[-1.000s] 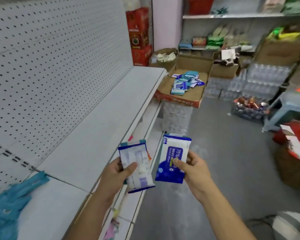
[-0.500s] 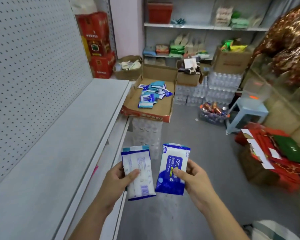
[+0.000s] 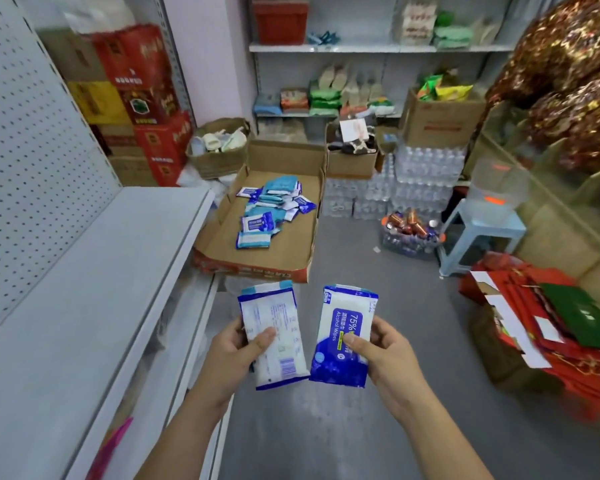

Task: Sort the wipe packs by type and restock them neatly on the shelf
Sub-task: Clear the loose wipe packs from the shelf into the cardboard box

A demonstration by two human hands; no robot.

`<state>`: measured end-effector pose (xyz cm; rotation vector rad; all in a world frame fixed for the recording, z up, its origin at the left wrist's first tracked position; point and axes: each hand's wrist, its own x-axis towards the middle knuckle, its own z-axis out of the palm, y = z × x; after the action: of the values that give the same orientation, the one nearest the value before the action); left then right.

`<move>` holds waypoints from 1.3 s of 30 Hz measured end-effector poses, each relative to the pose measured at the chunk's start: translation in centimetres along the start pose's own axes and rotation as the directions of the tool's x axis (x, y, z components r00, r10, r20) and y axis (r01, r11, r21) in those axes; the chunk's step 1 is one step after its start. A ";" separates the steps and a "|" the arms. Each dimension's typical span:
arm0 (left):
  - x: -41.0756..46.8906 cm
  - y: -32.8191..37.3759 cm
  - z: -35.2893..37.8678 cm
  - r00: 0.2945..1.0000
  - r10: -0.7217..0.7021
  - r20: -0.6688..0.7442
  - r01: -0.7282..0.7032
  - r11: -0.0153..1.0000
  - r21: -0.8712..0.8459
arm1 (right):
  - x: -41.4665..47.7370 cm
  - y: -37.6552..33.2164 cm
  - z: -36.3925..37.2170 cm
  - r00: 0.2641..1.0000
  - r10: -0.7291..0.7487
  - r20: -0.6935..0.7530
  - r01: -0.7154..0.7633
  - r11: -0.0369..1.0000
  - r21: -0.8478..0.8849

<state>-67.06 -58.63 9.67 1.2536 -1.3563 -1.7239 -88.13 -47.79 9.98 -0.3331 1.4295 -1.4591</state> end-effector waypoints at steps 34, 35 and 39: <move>53.8 10.0 9.9 0.919 -0.167 -0.358 0.072 0.962 -0.263 | 59.2 -21.5 2.8 0.958 0.196 0.208 -0.152 0.965 -0.213; 55.1 10.2 10.2 0.909 -0.169 -0.380 0.067 0.961 -0.268 | 61.1 -21.9 3.0 0.951 0.203 0.233 -0.150 0.963 -0.226; 59.4 11.3 11.8 0.857 -0.168 -0.487 0.042 0.965 -0.260 | 68.3 -24.4 4.3 0.922 0.229 0.311 -0.145 0.952 -0.270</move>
<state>-100.96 -109.64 2.66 1.5212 -0.7570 -1.4285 -125.94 -109.37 2.13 -0.5565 1.3158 -1.0135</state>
